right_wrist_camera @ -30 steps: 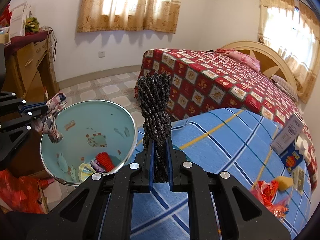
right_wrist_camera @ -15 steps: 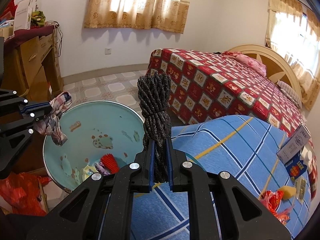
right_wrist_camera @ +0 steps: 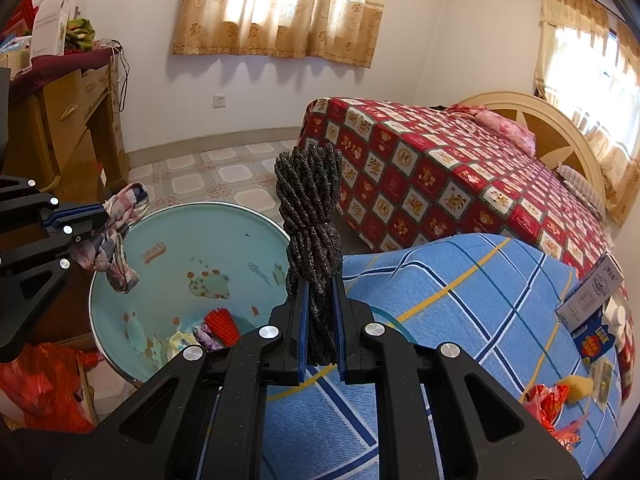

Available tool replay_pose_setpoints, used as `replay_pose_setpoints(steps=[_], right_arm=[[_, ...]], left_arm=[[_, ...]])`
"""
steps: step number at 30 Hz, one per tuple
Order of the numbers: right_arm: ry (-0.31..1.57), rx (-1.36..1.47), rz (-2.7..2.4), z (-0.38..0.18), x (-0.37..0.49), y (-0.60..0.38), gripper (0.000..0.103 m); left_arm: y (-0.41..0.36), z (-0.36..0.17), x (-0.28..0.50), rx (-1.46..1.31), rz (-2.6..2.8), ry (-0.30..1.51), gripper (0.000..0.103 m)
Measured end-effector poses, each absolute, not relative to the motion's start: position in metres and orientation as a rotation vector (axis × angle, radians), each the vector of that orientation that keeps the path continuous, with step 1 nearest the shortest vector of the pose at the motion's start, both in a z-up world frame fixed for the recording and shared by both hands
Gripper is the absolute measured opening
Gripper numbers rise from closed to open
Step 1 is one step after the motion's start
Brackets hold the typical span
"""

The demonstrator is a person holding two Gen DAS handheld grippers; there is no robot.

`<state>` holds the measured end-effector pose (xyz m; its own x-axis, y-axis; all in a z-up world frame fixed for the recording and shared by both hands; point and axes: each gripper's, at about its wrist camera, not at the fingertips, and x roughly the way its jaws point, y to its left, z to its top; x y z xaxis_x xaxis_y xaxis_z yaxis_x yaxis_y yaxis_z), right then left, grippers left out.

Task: Collect trash
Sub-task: 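Open the left tool to drop the cloth while the right tool releases the scrubber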

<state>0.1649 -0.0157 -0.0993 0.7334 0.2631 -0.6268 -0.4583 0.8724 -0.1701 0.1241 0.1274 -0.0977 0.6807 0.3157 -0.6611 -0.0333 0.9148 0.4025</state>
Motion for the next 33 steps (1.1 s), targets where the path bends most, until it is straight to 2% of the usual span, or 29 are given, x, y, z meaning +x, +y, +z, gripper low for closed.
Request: replay_pose_setpoints(steps=[19,22,25,26,27,28,29,32,33], right_arm=[[0.635,-0.335,0.430,-0.1000,0.1650,-0.0099,0.012],[0.636,-0.337,0.441,-0.1003,0.1657,-0.0072,0.012],[0.634,-0.330,0.462,-0.1010,0.1664,-0.0075,0.017],[0.632,-0.324,0.461,-0.1013,0.1669,-0.0086,0.024],[0.634,-0.318,0.464,-0.1019,0.1673,-0.0091,0.028],[0.638,-0.307,0.466,-0.1024,0.1681,-0.0104,0.029],[0.638,-0.301,0.467,-0.1030,0.1681,-0.0115,0.033],[0.640,-0.285,0.472,-0.1030,0.1664,-0.0124,0.041],[0.640,-0.281,0.471,-0.1027,0.1657,-0.0133,0.042]], left_arm=[[0.1277,-0.0982,0.1252,0.370,0.197,0.803,0.003],[0.1252,-0.0971,0.1262,0.360,0.190,0.802,0.006],[0.1231,-0.0935,0.1255,0.341,0.174,0.795,0.007],[0.1227,-0.0931,0.1253,0.336,0.170,0.794,0.011],[0.1234,-0.0925,0.1249,0.331,0.167,0.793,0.019],[0.1231,-0.0922,0.1246,0.323,0.165,0.790,0.026],[0.1221,-0.0917,0.1243,0.319,0.166,0.785,0.038],[0.1207,-0.0924,0.1244,0.313,0.168,0.785,0.047],[0.1194,-0.0931,0.1246,0.309,0.171,0.786,0.055]])
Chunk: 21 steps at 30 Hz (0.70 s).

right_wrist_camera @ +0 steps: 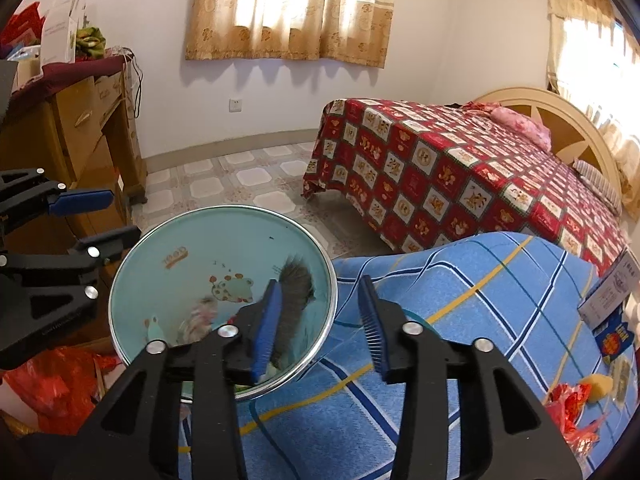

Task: Collect trash
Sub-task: 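Open the left tool to drop the cloth while the right tool releases the scrubber, then grasp the clear printed plastic bag with the right tool while the left tool returns to the table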

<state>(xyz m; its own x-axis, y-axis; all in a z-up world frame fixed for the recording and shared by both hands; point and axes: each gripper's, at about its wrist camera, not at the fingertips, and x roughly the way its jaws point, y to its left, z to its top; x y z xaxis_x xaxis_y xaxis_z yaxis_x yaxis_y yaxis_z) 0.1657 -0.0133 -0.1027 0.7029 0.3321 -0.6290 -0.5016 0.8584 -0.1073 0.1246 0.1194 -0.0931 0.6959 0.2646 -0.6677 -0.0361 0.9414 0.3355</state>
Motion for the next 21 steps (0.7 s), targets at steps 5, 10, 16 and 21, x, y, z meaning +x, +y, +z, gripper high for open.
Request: replay_pose_setpoints(steps=[5,10,16,21], right_arm=[[0.635,-0.261,0.446,-0.098,0.151,-0.030,0.048],[0.626,-0.237,0.354,-0.092,0.123,-0.076,0.054],[0.620,-0.149,0.151,-0.090,0.073,-0.166,0.062],[0.639,-0.079,0.032,-0.101,0.041,-0.219,0.078]], left_arm=[[0.119,-0.094,0.121,0.296,0.177,0.782,0.077],[0.106,-0.104,0.118,0.272,0.141,0.806,0.084],[0.079,-0.119,0.110,0.302,0.075,0.832,0.093],[0.066,-0.122,0.104,0.314,0.063,0.834,0.094]])
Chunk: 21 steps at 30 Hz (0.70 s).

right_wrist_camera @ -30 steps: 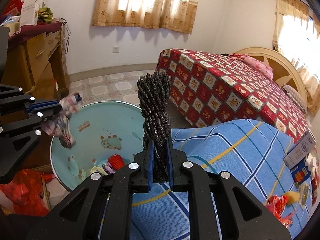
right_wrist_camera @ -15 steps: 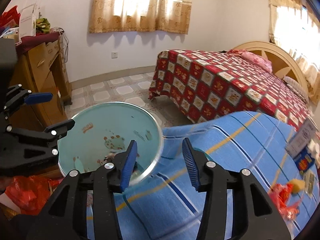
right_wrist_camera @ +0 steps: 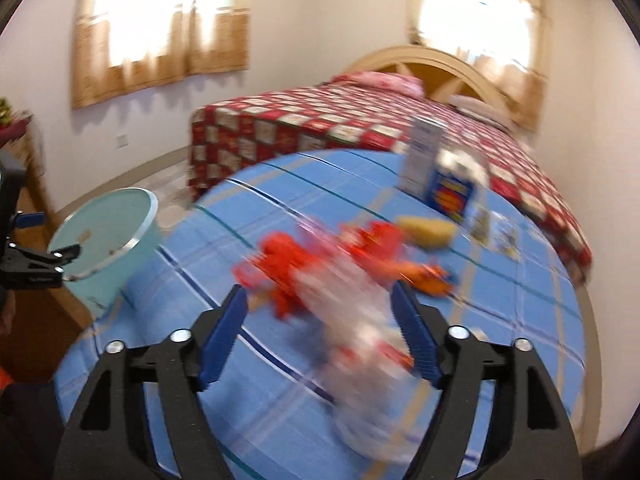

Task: Collect trash
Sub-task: 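Grasp the clear printed plastic bag with the right tool while the left tool returns to the table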

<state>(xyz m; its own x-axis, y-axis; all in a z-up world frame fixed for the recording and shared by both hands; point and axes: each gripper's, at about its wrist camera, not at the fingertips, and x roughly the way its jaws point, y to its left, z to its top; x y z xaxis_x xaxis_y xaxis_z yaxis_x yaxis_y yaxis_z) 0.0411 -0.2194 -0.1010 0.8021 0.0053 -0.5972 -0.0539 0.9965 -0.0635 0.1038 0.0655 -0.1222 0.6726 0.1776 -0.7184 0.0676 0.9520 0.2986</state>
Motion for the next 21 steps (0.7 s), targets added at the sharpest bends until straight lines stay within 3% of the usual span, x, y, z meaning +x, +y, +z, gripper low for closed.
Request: replay_pose_setpoints(steps=[7,8,11,15,21], right_arm=[[0.687,-0.020,0.022,-0.123,0.040,-0.251,0.078],[0.703,-0.019,0.029,-0.128,0.042,-0.252,0.076],[0.754,-0.007,0.068,-0.138,0.045,-0.258,0.045],[0.726,0.005,0.085,-0.133,0.035,-0.258,0.037],[0.619,0.059,0.033,-0.102,0.016,-0.281,0.037]], left_arm=[[0.041,-0.117,0.094,0.344,0.014,0.824,0.094],[0.038,-0.116,0.093,0.347,0.009,0.821,0.094],[0.027,-0.113,0.093,0.354,-0.009,0.815,0.094],[0.003,-0.108,0.092,0.365,-0.047,0.801,0.094],[-0.049,-0.098,0.093,0.371,-0.123,0.770,0.094]])
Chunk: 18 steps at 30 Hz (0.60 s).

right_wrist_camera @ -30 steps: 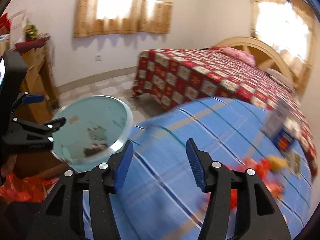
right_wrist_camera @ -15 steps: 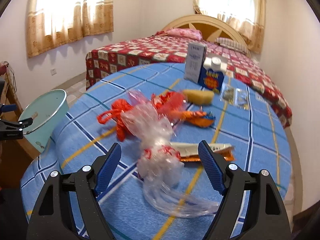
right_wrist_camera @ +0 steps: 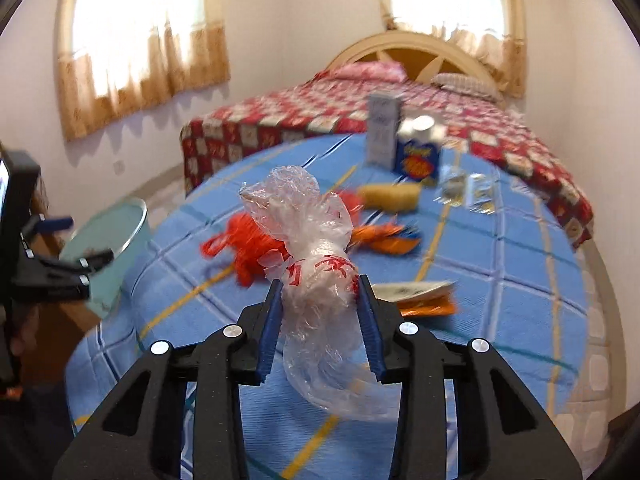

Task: Collect trash
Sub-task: 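Grasp the clear printed plastic bag with the right tool while the left tool returns to the table, then grasp the red plastic bag with the left tool while the right tool lifts the clear bag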

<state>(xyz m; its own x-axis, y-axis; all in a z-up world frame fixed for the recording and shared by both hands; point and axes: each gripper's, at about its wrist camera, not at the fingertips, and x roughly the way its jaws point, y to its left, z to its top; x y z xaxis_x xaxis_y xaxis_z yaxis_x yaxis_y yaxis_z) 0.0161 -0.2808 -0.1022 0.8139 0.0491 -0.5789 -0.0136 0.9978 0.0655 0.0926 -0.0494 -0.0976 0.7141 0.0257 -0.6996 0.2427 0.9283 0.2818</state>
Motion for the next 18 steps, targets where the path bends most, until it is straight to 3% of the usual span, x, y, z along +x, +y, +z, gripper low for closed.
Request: replay_pose_setpoints(steps=[18], right_arm=[[0.624,0.160,-0.192,-0.126,0.014,-0.378,0.037]], left_arm=[[-0.190,-0.109,0.125,0.405,-0.242,0.792,0.094]])
